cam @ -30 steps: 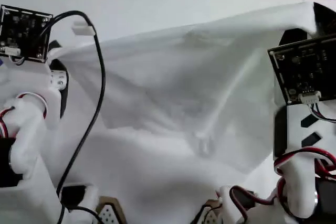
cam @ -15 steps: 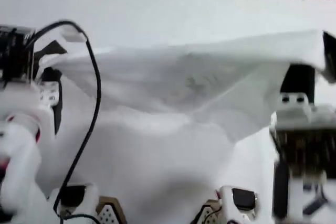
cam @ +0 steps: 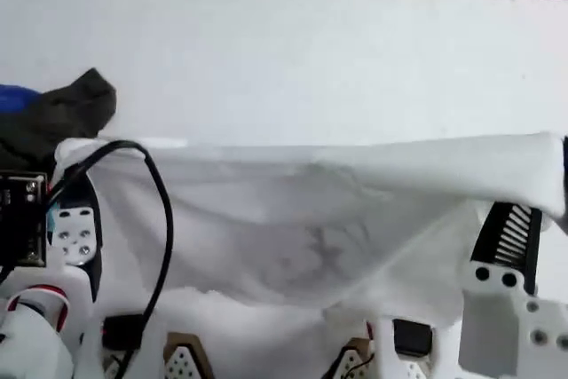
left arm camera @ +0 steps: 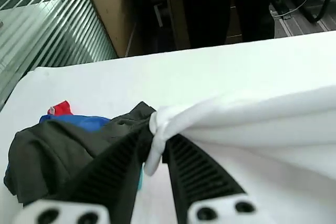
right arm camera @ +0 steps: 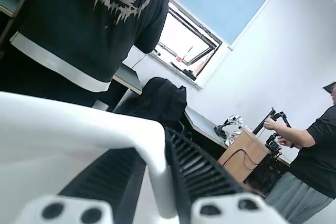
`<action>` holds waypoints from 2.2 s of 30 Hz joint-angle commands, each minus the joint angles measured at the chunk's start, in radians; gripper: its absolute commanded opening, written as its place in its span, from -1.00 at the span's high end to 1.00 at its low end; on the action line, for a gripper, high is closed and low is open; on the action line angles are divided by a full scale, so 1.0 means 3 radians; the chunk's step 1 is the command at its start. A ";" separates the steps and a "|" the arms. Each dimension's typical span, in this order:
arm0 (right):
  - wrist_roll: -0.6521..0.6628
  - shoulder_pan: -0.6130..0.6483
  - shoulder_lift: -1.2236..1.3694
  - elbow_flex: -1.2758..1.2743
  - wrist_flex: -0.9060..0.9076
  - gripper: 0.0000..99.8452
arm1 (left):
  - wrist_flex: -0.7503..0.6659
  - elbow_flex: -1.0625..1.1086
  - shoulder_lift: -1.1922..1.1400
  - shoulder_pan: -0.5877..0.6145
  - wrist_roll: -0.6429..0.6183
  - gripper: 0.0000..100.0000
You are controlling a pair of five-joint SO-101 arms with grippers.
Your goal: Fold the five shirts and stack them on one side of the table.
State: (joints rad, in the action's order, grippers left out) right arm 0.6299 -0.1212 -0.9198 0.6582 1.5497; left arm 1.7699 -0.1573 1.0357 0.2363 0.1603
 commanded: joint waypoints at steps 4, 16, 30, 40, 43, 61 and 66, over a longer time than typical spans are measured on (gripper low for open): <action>0.0015 -0.0013 0.0130 -0.0174 -0.0008 0.96 | -0.0051 0.0207 -0.0148 0.0051 -0.0015 0.95; 0.0020 0.0534 0.0662 -0.2230 -0.1056 0.96 | -0.0813 0.0826 -0.1678 0.0020 -0.0026 0.95; 0.0026 0.0269 0.2043 -0.2721 -0.2591 0.96 | -0.1222 -0.1020 -0.3938 -0.0312 -0.0026 0.95; 0.0026 0.0263 0.3102 -0.1990 -0.2611 0.96 | -0.1197 -0.2417 -0.5529 -0.0430 -0.0031 0.95; 0.0026 0.0320 0.3470 -0.1790 -0.2611 0.96 | -0.1197 -0.2754 -0.5892 -0.0409 -0.0031 0.95; 0.0000 0.0361 0.5281 -0.0532 -0.2417 0.96 | -0.0921 -0.4258 -0.7370 -0.0430 -0.0020 0.95; 0.0020 0.0355 0.5276 -0.0430 -0.2202 0.96 | -0.0690 -0.4447 -0.7375 -0.0425 -0.0010 0.94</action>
State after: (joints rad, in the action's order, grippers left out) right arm 0.6283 -0.0169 0.6774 0.4772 0.8654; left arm 1.5351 -1.4339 -1.1953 0.1043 0.1603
